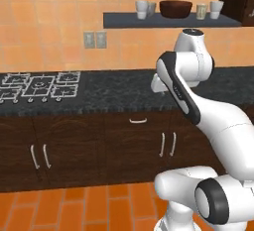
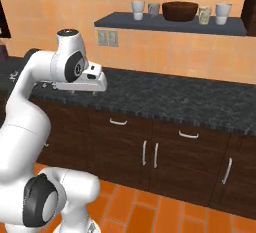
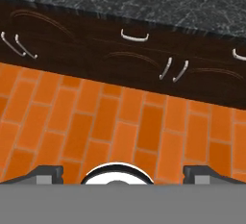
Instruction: Gather all objects into one cabinet and sort the glasses and bowls to opposite sides.
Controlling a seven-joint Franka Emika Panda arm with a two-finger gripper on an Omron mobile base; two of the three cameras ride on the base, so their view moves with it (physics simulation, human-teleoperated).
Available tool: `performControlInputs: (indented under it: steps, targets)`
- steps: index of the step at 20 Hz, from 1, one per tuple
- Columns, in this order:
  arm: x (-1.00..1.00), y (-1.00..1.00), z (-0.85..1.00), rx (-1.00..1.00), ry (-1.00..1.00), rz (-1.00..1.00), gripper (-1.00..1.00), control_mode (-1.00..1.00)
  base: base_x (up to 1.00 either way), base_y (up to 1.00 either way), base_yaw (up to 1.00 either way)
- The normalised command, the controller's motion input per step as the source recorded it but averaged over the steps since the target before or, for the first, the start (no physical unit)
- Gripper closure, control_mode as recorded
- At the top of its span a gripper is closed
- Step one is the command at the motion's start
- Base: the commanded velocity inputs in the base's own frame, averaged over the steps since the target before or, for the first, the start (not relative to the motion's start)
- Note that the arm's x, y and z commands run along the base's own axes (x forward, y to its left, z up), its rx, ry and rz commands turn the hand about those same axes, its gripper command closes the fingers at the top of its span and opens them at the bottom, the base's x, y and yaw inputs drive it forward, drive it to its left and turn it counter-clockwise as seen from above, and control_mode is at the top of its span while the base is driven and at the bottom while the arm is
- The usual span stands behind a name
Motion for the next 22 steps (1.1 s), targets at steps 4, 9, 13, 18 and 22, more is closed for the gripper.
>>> performControlInputs:
  steps: [4, 9, 13, 18, 22]
  targets:
    - [0.00, 0.00, 0.00, 0.00, 0.00, 0.00, -1.00, 1.00, -0.47, 0.54, 0.30]
    - [0.00, 0.00, 0.00, 0.00, 0.00, 0.00, -1.00, 1.00, -0.33, 0.57, 0.29]
    - [0.00, 0.00, 0.00, 0.00, 0.00, 0.00, -1.00, 1.00, -0.23, 0.65, 0.27]
    - [0.00, 0.00, 0.00, 0.00, 0.00, 0.00, -1.00, 1.00, -0.15, 0.64, 0.30]
    - [0.00, 0.00, 0.00, 0.00, 0.00, 0.00, -1.00, 1.00, 0.00, 0.33, 0.48]
